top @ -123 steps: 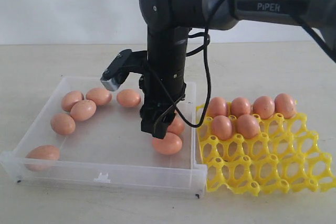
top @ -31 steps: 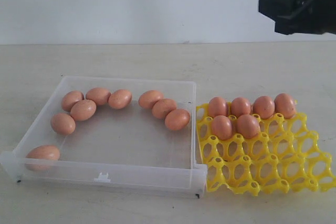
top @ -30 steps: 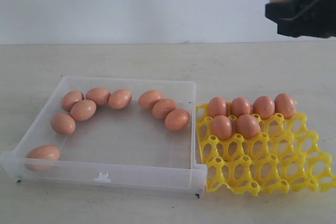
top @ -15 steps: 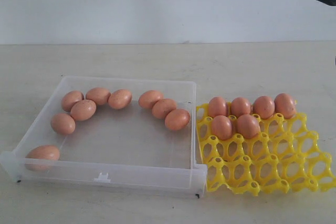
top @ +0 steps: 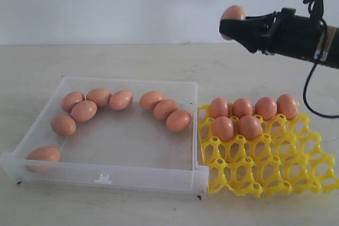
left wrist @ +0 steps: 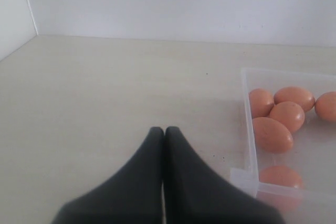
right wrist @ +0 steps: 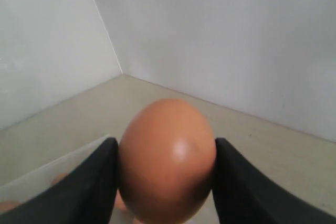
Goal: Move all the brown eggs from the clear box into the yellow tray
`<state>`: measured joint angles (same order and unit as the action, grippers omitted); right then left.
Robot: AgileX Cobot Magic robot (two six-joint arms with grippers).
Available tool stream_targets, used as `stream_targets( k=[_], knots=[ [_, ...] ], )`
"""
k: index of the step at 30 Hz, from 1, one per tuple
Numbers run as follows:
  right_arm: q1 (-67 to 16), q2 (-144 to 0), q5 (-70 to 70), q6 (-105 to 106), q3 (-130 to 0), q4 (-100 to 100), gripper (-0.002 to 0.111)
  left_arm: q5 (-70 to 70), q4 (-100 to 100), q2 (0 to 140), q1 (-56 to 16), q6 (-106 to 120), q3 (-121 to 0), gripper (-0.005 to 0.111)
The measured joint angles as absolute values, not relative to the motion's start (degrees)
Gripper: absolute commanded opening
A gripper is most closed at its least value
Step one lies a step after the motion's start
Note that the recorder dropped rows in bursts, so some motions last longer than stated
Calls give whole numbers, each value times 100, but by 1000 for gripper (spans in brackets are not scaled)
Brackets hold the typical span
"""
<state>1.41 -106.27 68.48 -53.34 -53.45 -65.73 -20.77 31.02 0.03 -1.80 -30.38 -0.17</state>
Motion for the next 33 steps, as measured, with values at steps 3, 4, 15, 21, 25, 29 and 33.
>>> stream_targets(
  k=[3,4,15,21,25,29,33],
  knots=[
    [141,-10140,6861,-4758,-4510,-6416,0,-2077,3102,3,-180,-3038,-17,-4],
    [141,-9947,6728,-4506,-4212,-6294,0,-2077,3102,3,-180,-3038,-17,-4],
    [141,-9179,4114,-3017,-2694,-5055,0,-2077,3102,3,-180,-3038,-17,-4],
    [141,-9179,3786,-3101,-2683,-4939,0,-2077,3102,3,-180,-3038,-17,-4],
    [141,-9179,3253,-3437,-2683,-4886,0,-2077,3102,3,-180,-3038,-17,-4],
    [141,-9241,3251,-3557,-2683,-4873,0,-2077,3102,3,-180,-3038,-17,-4],
    [141,-9574,3334,-3667,-2683,-4873,0,-2077,3102,3,-180,-3038,-17,-4]
  ],
)
